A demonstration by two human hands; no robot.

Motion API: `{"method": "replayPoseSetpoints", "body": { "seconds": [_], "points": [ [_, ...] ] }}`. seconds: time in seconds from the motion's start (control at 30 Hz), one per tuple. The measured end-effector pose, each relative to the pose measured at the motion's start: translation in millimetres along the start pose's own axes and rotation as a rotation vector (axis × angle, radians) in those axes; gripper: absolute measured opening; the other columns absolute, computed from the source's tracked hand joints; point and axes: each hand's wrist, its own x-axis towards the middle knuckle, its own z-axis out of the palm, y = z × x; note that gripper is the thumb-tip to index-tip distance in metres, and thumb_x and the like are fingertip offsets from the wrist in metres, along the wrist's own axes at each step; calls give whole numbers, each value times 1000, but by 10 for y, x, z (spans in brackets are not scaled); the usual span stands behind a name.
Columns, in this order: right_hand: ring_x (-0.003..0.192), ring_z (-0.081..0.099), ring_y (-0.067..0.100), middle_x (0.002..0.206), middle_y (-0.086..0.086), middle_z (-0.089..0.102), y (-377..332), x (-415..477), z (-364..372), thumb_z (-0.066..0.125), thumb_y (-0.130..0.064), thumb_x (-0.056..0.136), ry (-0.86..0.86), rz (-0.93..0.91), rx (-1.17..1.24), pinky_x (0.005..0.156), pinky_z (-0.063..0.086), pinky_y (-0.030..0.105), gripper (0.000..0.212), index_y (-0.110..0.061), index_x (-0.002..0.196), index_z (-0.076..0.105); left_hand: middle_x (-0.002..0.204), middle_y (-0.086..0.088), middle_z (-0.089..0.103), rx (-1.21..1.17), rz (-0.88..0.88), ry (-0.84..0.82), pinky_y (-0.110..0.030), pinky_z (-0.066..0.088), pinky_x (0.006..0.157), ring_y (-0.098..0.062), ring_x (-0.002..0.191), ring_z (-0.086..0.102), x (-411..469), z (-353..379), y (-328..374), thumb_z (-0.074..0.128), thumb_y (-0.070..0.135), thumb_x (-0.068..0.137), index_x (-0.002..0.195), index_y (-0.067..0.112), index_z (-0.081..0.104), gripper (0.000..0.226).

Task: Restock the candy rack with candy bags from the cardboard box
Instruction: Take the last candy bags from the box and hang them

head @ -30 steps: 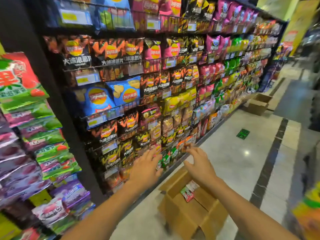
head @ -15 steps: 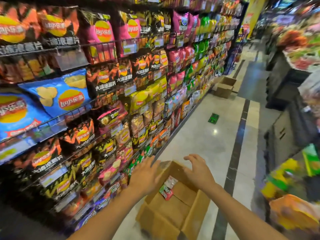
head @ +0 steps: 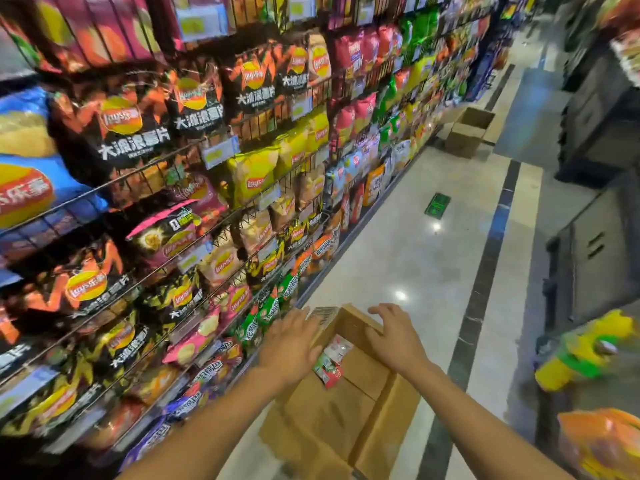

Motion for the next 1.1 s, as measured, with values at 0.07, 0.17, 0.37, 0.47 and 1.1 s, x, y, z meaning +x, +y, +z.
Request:
{"method": "replayPoseSetpoints", "body": {
  "seconds": [0.07,0.17,0.37,0.47,1.1],
  "points": [
    [134,44,24,142,2,51,204,196,160,59,-30,95,-34,5,3,110,39,37,47,-21,141,55,172,-5,19,-26,-18,-14,-49,23,125,-30,159,17,153,228,15,45,47,106,163,25,25,65],
    [131,47,24,140,3,53,537,466,494,60,-33,95,-78,8,18,109,41,38,47,-21,141,55,173,-3,16,-65,-55,-40,-47,24,125,-28,160,15,386,664,29,45,45,106,165,27,19,67],
    [133,49,22,145,1,52,1246,933,1458,54,-33,102,-113,29,-8,110,43,36,44,-19,143,54,174,-3,14,-105,-74,-132,-44,22,126,-26,160,13,916,1852,-201,43,48,106,166,29,12,69],
    [133,49,24,143,4,53,1632,1130,2074,55,-32,100,-144,47,-12,111,43,37,44,-16,141,56,174,-2,14,-116,-93,-166,-43,21,126,-25,161,11,1146,2528,-349,37,47,107,165,30,16,64],
    [117,56,36,124,11,61,3530,2183,5763,52,-34,91,-295,84,-96,97,49,45,47,-19,134,58,139,3,61,-1248,-386,-104,-27,50,98,-15,115,60,2238,5031,-1153,45,40,110,136,25,59,33]
  ]
}}
